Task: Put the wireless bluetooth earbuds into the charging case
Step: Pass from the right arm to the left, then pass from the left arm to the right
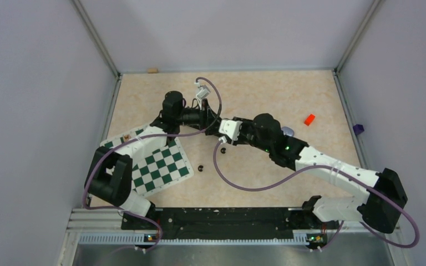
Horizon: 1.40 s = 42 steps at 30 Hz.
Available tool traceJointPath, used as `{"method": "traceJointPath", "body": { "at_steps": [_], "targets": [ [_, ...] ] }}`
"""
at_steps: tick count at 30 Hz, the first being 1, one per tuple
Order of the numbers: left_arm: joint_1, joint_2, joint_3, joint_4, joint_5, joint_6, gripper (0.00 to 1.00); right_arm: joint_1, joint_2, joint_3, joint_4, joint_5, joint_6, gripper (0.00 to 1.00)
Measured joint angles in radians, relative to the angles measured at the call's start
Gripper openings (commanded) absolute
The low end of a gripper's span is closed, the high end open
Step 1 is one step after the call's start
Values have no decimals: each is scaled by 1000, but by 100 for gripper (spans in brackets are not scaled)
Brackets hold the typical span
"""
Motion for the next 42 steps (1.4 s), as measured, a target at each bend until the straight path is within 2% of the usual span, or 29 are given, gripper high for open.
{"method": "traceJointPath", "body": {
  "at_steps": [13, 16, 20, 23, 24, 25, 29, 34, 38, 42],
  "targets": [
    [0, 0, 0, 0, -1, 0, 63, 27, 18, -14, 26, 32, -21, 34],
    [0, 0, 0, 0, -1, 0, 52, 32, 20, -14, 33, 43, -22, 34],
    [-1, 0, 1, 1, 9, -2, 24, 32, 22, -15, 34, 64, -23, 36],
    [-6, 0, 1, -3, 8, -10, 10, 32, 25, -20, 34, 76, -24, 44],
    [-6, 0, 1, -4, 7, -11, 7, 32, 25, -21, 35, 75, -24, 51],
    [-6, 0, 1, -4, 8, -11, 5, 32, 25, -21, 35, 74, -23, 59],
    [-6, 0, 2, -4, 7, 3, 1, 32, 24, -20, 32, 61, -2, 79],
    [-6, -1, 2, -7, 8, 29, 0, 2, -10, -5, -48, -28, 48, 82],
    [-6, -11, 1, -8, 24, 50, 0, -124, -70, 64, -155, -206, 121, 86],
    [-9, -16, 1, -6, 56, 68, 0, -239, -136, 107, -199, -385, 189, 83]
  ]
}}
